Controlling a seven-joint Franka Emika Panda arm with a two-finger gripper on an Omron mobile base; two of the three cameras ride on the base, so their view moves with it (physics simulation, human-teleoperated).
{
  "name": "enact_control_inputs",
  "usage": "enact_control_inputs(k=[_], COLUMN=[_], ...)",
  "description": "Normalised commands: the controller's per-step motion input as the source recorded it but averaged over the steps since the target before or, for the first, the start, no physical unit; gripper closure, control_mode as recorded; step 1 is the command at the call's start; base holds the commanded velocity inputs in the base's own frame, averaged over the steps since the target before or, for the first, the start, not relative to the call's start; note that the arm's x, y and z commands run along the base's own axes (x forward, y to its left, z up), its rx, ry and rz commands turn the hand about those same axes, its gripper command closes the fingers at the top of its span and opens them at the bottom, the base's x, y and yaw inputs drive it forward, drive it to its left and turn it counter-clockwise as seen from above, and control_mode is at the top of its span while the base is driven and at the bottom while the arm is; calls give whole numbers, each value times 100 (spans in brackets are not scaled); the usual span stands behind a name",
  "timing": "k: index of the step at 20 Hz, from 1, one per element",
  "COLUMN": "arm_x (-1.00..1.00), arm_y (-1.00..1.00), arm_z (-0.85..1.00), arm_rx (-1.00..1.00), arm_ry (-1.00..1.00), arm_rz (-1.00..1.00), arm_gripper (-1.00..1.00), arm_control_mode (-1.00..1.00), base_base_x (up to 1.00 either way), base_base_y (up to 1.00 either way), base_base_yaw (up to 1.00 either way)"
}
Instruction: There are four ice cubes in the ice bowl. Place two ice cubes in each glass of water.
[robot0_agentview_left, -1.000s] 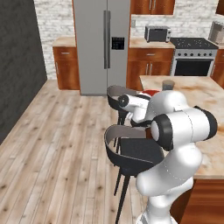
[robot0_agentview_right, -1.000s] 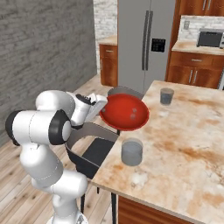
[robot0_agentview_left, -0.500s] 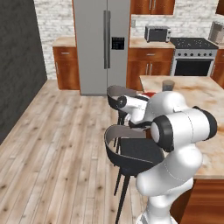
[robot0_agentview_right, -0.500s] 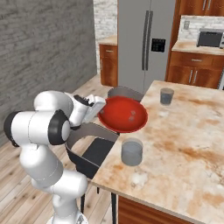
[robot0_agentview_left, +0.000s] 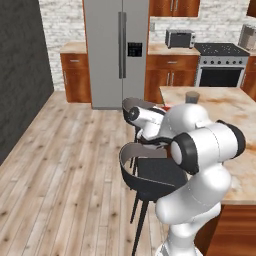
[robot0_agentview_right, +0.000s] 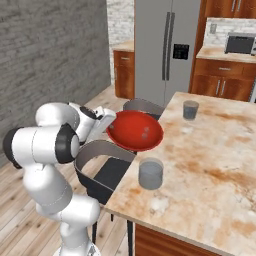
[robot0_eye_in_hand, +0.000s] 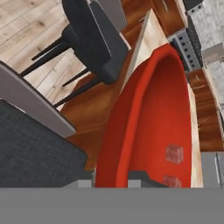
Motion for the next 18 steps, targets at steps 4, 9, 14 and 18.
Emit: enact_control_inputs(k=[4,9,14,18], arm_x=[30,11,-11,16], arm_y=[0,0,0,0], arm_z=[-5,0,0,1], arm_rx=[10,12,11,9], arm_ry=[0,0,-1,-1], arm_rz=[-1,-5,-12,-7], arm_gripper=[100,100,100,100], arm_control_mode=[-100,-100,-100,-100], base_base_x=[0,0,0,0], base_base_y=[0,0,0,0], base_base_yaw=[0,0,0,0])
